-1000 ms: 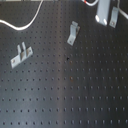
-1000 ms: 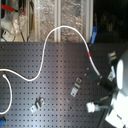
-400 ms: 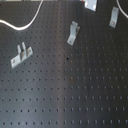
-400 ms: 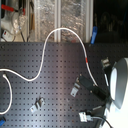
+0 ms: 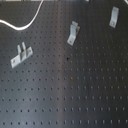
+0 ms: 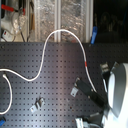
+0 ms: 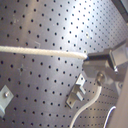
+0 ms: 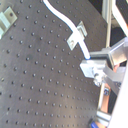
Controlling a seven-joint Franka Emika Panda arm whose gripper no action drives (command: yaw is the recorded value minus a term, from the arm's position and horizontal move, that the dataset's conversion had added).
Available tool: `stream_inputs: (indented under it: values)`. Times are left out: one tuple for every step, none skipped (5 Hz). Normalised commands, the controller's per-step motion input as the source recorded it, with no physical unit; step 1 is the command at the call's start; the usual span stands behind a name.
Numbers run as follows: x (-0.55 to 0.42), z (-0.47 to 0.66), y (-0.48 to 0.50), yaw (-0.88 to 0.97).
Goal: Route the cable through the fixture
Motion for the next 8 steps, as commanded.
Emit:
stream_inputs:
  values:
    - [0.433,-0.06,0.662,0.01]
    - [0.887,0.0,0.462,0.0]
    - [0.89,-0.04,0.526,0.0]
    - [0.887,-0.01,0.529,0.0]
    - [0.882,0.01,0.466,0.0]
    - [0.428,0.03,0.16,0.0]
    - [-0.044,0.0,-0.074,0.0]
    - [0.295,0.01,-0.179,0.0]
